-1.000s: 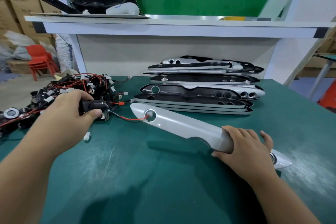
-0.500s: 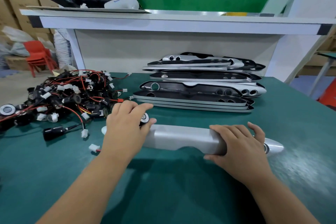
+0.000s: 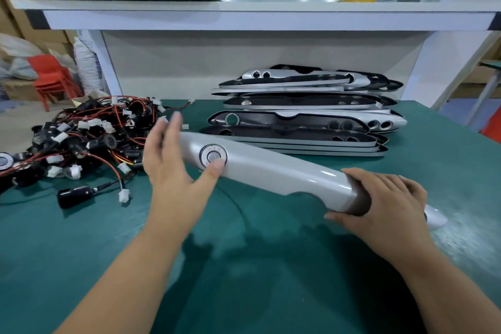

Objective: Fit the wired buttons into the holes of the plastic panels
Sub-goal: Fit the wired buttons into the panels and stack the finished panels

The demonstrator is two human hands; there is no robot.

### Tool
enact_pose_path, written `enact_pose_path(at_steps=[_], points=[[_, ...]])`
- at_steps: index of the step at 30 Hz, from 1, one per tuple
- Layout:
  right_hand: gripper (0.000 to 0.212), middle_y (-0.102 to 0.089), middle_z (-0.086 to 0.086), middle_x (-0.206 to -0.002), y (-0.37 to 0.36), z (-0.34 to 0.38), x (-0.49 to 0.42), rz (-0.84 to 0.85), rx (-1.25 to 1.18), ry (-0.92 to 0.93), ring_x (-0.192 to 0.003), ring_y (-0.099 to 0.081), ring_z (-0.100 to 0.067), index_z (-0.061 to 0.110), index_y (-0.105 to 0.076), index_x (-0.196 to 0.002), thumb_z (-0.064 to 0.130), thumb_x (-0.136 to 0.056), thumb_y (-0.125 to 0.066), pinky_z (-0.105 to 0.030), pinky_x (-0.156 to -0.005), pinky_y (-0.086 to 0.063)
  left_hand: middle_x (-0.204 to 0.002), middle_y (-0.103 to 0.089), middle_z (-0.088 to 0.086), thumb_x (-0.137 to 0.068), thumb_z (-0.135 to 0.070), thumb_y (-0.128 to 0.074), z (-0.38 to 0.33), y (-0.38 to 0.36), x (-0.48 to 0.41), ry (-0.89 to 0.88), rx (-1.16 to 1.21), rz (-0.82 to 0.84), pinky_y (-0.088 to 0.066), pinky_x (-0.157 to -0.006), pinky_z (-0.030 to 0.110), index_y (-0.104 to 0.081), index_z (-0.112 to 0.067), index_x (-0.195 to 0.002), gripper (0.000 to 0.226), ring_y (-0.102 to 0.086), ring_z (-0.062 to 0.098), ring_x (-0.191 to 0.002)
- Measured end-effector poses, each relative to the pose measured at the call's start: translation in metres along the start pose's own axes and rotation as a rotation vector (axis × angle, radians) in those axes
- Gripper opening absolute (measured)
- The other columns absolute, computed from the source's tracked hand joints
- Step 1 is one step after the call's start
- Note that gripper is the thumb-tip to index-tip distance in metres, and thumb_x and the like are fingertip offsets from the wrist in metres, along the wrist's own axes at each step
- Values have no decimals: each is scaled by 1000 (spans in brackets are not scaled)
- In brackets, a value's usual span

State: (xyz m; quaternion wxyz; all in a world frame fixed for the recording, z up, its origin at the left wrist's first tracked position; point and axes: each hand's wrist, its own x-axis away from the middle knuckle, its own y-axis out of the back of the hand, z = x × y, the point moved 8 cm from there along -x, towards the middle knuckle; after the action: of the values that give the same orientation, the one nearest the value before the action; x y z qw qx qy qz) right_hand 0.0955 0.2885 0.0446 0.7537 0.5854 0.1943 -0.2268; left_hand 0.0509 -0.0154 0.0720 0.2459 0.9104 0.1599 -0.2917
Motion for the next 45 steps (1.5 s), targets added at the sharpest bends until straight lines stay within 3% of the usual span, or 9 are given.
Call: enact_pose_path(at_steps=[2,5,8,13,16,27,35,39,45], points=[[70,-65,11,-101,2,-1,-1,0,-7,-6,-102,-55,-17,33,-59,-111,69,-52,-64,-37,-98,-22,-143,-37,-13,-66,-24,-77,17,-8,-1,280,486,45,-31,-111,33,-23,-35,-144,96,-36,10,-135],[75,-62,6,-109,-2,7,2,56,-50,29,-108,-50,-20,35,-53,-121,69,-57,-74,-36,-97,-22,-105,-70,-11,-67,-12,-75,19,-28,12,437,891,143,-52,-85,25,-51,-27,-117,57,-60,15,-108],[83,-57,4,-117,-6,27,4,91,-139,75,-113,-44,-18,36,-45,-133,78,-62,-56,-38,-100,-23,-105,-70,-7,-73,-16,-67,13,-38,23,427,892,175,-45,-96,33,-55,-26,-108,38,-61,16,-106],[58,-59,8,-117,3,88,0,20,-260,253,-114,-48,-14,34,-43,-137,59,-85,-41,-37,-99,-29,-92,-64,-4,-91,-16,-55,8,-44,31,467,917,164,-39,-86,36,-59,-23,-96,10,-51,15,-85],[54,-55,17,-123,-1,120,-8,78,-265,252,-115,-47,-10,44,-36,-140,60,-88,-33,-35,-101,-26,-100,-68,0,-89,-20,-59,7,-45,33,451,901,180,-40,-87,36,-60,-23,-99,10,-55,19,-93],[42,-65,13,-102,8,150,-14,-144,-287,169,-97,-57,-16,25,-70,-98,59,-76,-59,-38,-93,-32,-99,-71,-8,-78,-41,-62,11,-41,32,492,817,114,-44,-92,31,-62,-32,-94,19,-63,13,-101],[77,-57,11,-123,-14,119,-23,243,-307,22,-121,-48,-11,42,-37,-133,83,-69,-27,-44,-109,-22,-70,-72,-10,-82,-8,-62,9,-40,29,588,917,222,-46,-48,10,-59,-18,-85,11,-64,-2,-60],[90,-56,14,-112,-22,107,-19,277,-101,-15,-116,-46,-12,44,-44,-124,91,-57,-7,-47,-108,-17,-65,-67,-15,-65,-14,-66,11,-42,31,637,821,420,-44,-59,21,-60,-22,-81,19,-57,-3,-50],[77,-45,16,-95,-33,102,-12,322,-42,-46,-110,-43,-12,44,-51,-112,89,-61,-16,-50,-107,-10,-87,-67,-3,-68,-20,-82,26,-35,28,523,500,492,-45,-76,26,-57,-22,-107,46,-59,5,-66]])
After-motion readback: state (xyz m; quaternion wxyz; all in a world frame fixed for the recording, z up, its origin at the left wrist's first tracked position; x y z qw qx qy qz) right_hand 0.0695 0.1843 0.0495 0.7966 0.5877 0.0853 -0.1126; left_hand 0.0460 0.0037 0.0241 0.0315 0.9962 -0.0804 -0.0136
